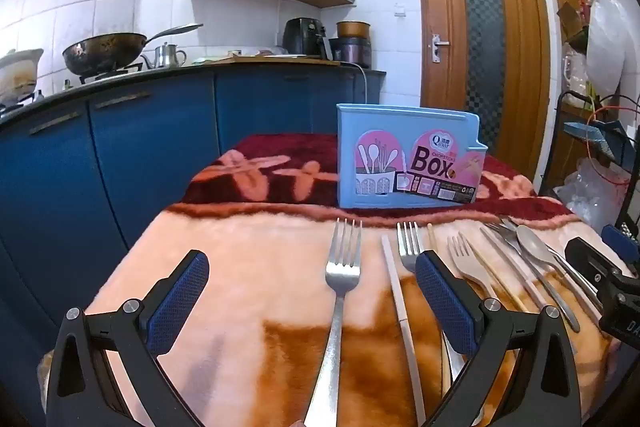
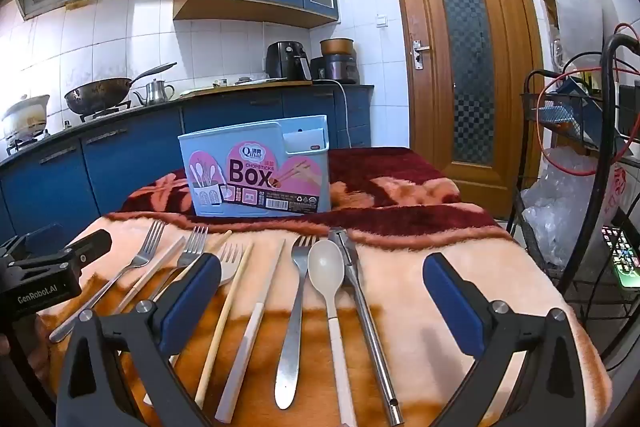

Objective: Organize utensils

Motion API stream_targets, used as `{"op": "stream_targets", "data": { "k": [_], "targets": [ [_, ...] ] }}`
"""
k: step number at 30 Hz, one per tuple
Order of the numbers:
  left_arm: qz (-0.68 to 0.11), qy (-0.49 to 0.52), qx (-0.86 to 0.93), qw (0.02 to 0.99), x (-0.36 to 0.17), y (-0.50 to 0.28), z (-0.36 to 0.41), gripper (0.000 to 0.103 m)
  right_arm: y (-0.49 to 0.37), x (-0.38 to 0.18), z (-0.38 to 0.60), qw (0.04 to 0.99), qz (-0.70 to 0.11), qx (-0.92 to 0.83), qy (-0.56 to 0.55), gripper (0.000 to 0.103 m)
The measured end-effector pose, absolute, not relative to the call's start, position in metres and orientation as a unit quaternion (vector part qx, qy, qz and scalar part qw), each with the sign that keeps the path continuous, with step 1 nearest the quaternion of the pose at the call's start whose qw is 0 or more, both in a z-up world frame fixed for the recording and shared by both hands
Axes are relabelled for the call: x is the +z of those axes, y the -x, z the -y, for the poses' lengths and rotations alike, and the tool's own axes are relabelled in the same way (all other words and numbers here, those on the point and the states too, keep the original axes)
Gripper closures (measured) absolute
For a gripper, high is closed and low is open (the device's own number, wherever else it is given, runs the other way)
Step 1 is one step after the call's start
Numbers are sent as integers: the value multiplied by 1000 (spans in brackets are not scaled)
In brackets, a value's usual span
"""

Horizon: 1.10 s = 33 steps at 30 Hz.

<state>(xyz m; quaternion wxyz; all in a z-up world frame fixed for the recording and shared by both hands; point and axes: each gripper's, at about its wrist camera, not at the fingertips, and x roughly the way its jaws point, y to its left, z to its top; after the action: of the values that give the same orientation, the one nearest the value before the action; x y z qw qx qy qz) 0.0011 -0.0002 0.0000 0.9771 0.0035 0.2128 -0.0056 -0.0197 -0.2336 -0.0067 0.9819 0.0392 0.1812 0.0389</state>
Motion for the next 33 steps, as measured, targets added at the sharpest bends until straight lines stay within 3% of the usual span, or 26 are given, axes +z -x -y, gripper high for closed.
{"op": "stream_targets", "data": {
  "k": [33],
  "targets": [
    [-207,8,-8,978,1,1,-2,1,21,-7,233,984,-175,37,-29,0]
  ]
}}
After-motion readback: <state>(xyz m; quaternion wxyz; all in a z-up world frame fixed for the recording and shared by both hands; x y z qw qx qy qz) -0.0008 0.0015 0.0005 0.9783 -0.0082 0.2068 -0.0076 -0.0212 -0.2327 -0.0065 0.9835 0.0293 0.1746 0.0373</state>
